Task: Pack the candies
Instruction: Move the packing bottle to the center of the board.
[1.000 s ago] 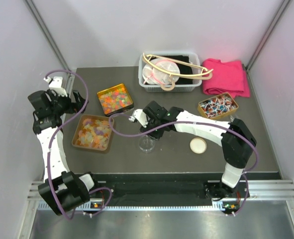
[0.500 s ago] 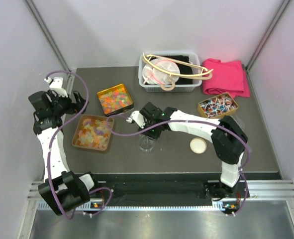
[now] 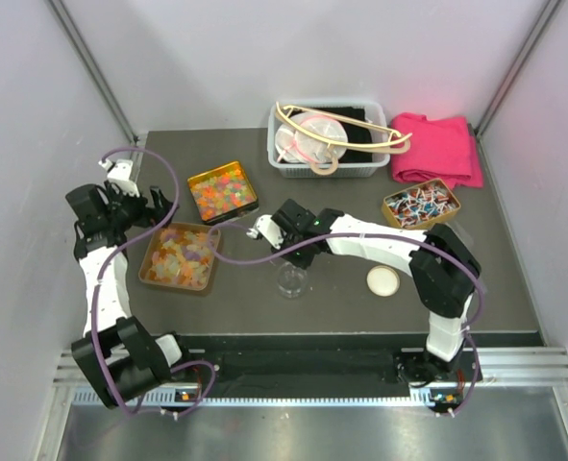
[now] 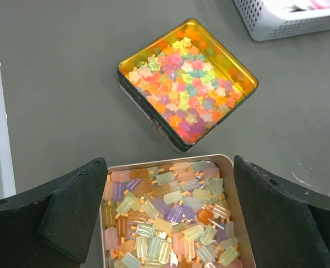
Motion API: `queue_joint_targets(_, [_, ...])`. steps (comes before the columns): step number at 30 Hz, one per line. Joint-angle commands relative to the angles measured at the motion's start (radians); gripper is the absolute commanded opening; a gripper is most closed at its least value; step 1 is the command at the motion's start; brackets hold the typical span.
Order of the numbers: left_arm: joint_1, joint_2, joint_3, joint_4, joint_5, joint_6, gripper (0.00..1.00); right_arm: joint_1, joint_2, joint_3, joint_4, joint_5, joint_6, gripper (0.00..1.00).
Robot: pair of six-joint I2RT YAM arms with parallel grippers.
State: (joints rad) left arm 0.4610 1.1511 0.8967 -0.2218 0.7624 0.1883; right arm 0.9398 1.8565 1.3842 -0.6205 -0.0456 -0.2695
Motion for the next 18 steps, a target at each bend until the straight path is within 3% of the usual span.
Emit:
queue_joint_targets(1, [0.007, 0.006, -0.03, 0.078, -0.018, 0.049, 0.99, 0.013, -0.097, -0.045, -0.002, 0.021, -0.007, 0.08])
queue_joint_targets(10, [0.005, 0.03, -0.07, 0.107, -0.147, 0.111, 0.99, 0.011, -0.177, -0.09, -0.025, 0.03, -0.019, 0.13])
queue_joint_targets(14, [0.008, 0.044, -0.074, 0.108, -0.146, 0.137, 0.99, 0.011, -0.18, -0.082, -0.045, 0.012, -0.036, 0.37])
queue_joint_targets(16, [0.008, 0.052, -0.076, 0.11, -0.144, 0.148, 0.99, 0.011, -0.184, -0.083, -0.048, 0.009, -0.042, 0.41])
queue_joint_targets(18, [0.01, 0.058, -0.074, 0.113, -0.161, 0.154, 0.99, 0.013, -0.192, -0.077, -0.051, 0.009, -0.048, 0.56])
